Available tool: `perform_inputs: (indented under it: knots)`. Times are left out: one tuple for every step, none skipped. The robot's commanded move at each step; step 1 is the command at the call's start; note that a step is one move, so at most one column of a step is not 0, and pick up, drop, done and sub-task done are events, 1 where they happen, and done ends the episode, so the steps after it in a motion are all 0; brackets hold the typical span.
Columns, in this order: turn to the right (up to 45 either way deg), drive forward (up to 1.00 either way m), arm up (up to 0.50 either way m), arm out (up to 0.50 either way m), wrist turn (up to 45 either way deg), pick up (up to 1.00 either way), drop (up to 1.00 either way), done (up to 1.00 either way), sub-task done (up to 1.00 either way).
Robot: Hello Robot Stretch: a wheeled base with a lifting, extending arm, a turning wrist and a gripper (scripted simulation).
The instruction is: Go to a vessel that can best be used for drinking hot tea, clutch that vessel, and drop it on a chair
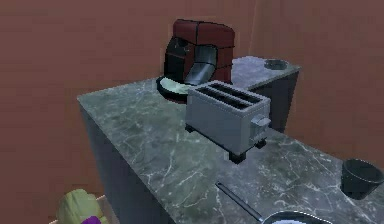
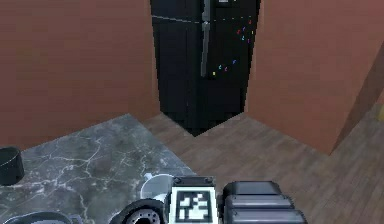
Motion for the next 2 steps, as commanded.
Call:
perform_inputs:
  knots:
    - [0.0, 0.00, 0.00, 0.00, 45.0, 0.00, 0.00, 0.00, 0.00]
    - [0.0, 0.00, 0.00, 0.00, 45.0, 0.00, 0.00, 0.00, 0.00]
